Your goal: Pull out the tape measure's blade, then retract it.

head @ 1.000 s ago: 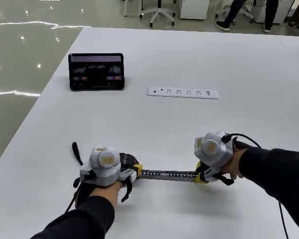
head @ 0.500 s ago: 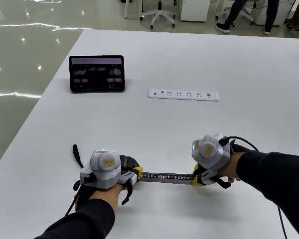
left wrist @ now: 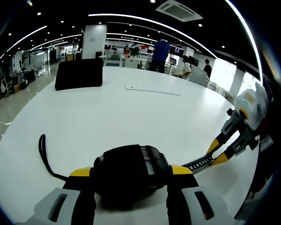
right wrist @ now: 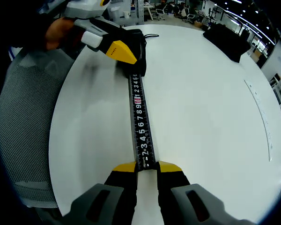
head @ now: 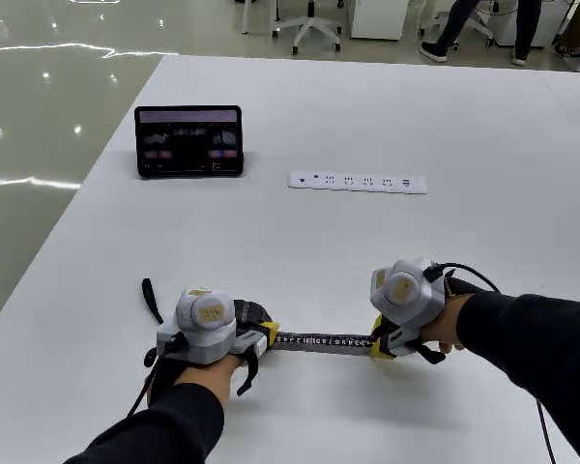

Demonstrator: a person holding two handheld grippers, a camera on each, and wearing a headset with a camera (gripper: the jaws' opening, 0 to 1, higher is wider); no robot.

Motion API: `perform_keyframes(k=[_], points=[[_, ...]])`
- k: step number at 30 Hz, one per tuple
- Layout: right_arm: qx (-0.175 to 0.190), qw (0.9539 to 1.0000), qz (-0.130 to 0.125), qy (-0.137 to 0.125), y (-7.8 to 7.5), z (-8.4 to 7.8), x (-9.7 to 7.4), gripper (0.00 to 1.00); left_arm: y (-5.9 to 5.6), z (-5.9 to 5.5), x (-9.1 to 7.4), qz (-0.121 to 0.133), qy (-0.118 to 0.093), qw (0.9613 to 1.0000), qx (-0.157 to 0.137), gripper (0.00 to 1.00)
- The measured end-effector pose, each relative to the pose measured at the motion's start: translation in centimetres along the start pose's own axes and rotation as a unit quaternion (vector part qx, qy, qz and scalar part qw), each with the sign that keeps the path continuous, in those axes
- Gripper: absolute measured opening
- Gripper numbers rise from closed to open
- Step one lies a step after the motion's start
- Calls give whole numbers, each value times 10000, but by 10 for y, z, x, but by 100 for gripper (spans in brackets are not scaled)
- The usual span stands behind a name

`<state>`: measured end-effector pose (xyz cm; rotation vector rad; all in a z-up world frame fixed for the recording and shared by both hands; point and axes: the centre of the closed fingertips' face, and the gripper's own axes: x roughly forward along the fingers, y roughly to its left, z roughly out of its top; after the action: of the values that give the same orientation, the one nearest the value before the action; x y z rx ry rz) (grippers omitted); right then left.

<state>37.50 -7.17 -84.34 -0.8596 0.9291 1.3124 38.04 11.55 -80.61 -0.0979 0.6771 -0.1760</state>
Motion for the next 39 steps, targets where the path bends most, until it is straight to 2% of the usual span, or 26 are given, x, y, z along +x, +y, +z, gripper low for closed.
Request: perform_keyframes(k=[39], points=[[15,9999,0,-160,3,20,7,11,0,0,0,-25,9,10000,-18,57]])
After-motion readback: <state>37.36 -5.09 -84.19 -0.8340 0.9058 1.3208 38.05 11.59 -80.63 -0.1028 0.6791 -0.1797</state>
